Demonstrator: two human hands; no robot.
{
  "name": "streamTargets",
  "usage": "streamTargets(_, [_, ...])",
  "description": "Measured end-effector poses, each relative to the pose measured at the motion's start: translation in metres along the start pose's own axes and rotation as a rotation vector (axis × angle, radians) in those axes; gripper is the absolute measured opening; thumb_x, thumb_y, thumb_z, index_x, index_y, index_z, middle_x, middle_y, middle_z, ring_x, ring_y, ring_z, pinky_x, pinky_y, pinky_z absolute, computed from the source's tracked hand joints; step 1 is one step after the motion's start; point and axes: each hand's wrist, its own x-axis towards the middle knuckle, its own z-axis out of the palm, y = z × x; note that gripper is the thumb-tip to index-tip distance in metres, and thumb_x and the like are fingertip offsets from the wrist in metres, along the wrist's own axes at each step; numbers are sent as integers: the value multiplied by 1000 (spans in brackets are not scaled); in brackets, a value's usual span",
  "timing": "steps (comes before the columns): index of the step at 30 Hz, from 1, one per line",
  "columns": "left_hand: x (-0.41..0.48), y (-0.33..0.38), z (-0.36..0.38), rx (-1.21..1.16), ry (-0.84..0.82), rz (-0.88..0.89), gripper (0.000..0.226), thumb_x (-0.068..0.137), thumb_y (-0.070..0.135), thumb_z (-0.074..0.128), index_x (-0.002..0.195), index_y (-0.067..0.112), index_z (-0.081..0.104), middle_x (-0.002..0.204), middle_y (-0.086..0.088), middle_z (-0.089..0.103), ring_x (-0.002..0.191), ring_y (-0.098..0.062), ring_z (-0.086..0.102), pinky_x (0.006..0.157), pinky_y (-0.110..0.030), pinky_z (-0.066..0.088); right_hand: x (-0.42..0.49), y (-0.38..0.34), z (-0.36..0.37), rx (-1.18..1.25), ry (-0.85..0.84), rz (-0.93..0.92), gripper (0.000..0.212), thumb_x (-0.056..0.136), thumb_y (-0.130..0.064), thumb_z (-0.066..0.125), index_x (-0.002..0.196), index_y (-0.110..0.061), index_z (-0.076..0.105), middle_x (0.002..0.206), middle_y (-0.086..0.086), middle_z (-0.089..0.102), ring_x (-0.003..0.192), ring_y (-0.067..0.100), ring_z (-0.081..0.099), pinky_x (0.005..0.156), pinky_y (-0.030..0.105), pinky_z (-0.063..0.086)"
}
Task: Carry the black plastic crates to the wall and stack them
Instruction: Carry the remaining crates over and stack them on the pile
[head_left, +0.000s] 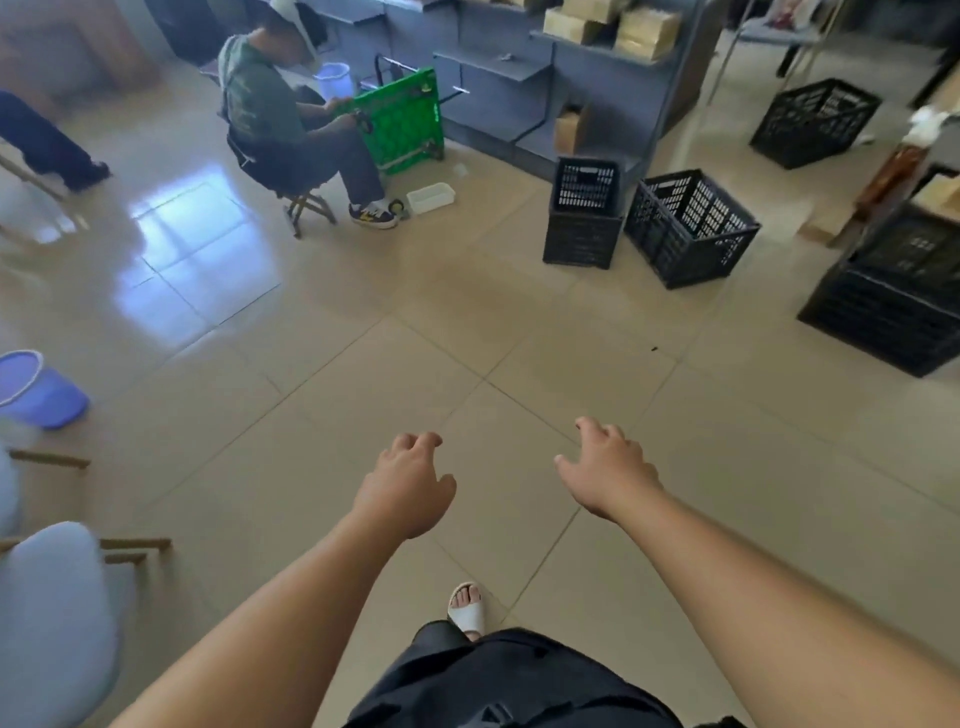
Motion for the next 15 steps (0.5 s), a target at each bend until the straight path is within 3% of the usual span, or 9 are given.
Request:
streamTargets(7, [123, 40, -50, 104, -74, 140, 58, 99, 38, 48, 154, 25, 33, 156, -2, 33, 136, -28, 42, 96, -44, 49, 74, 0, -42, 135, 38, 196, 62, 102, -48, 46, 155, -24, 28, 155, 10, 37, 138, 36, 39, 106, 47, 38])
streamTargets(15, [244, 140, -66, 176, -144, 279, 57, 98, 36, 49, 152, 26, 35, 152, -2, 36, 133, -28, 43, 96, -44, 49, 167, 49, -100, 228, 72, 370, 59, 101, -47, 47, 152, -24, 31, 151, 10, 40, 135, 36, 40, 104, 45, 38])
